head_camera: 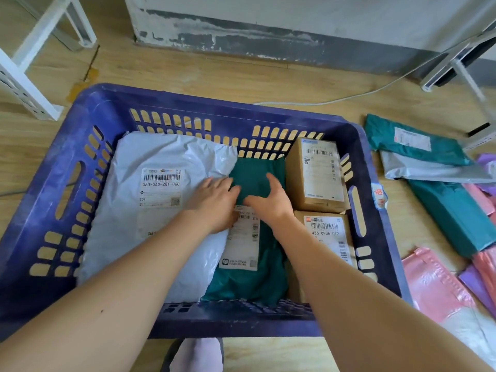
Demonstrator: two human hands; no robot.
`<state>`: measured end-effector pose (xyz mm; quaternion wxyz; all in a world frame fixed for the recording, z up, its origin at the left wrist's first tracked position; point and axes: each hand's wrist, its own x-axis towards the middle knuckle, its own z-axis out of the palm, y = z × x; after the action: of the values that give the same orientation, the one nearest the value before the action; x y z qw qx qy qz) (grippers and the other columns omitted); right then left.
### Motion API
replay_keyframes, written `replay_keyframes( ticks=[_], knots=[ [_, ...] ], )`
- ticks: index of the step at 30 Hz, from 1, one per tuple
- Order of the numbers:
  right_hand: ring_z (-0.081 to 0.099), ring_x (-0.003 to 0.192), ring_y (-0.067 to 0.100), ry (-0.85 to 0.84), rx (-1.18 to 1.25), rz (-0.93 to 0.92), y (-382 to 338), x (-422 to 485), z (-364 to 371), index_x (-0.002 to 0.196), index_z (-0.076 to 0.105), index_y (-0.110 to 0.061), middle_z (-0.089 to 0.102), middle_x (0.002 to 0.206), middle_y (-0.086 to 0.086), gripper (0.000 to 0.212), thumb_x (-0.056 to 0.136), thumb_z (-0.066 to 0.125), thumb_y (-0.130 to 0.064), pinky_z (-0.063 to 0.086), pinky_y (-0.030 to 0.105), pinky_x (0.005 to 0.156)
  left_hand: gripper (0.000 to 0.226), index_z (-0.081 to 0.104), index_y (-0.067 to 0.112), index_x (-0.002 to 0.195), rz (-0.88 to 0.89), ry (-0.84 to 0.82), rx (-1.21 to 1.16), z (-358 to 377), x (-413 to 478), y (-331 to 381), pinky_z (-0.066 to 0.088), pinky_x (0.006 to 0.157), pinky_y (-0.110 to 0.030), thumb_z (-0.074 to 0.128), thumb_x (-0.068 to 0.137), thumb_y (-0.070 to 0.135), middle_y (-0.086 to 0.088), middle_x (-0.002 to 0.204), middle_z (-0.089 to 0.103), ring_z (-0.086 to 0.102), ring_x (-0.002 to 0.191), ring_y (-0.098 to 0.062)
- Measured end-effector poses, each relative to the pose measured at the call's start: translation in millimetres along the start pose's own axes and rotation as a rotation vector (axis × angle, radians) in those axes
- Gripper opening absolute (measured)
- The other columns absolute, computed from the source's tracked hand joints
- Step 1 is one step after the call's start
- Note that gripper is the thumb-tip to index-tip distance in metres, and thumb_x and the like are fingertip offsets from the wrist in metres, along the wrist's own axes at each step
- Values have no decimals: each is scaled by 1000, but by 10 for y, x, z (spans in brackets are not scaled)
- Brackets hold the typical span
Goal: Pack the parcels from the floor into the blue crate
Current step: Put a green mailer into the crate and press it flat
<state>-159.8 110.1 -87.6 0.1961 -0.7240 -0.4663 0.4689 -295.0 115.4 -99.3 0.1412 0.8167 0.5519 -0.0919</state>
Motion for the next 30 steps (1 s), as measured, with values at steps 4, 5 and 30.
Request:
replay_keyframes(
  ticks=[4, 5, 30],
  knots=[
    [41, 131, 18, -13, 114, 7, 35, 3, -3, 147, 28, -21, 41, 145, 3, 75, 81, 63, -10, 38, 25, 97, 62, 28, 17, 144, 9, 13, 18, 18, -20, -15, 9, 116, -34, 49, 89, 36, -8, 155, 20, 17, 143, -22],
    [44, 129, 19, -30, 89, 16, 59, 2, 10, 146, 29, -20, 43, 144, 4, 74, 81, 62, -8, 39, 24, 95, 63, 29, 18, 144, 15, 13, 32, 30, -23, -13, 9, 116, -34, 50, 88, 37, -7, 155, 20, 15, 144, -21],
    [38, 128, 35, -327, -723, 136, 225, 205, 283, 142, 28, -13, 30, 141, 17, 58, 90, 55, -20, 42, 43, 98, 45, 49, 22, 131, -204, -573, 852, 113, 461, 393, 13, 110, -57, 48, 89, 38, -4, 134, 51, 40, 130, -29]
  ],
)
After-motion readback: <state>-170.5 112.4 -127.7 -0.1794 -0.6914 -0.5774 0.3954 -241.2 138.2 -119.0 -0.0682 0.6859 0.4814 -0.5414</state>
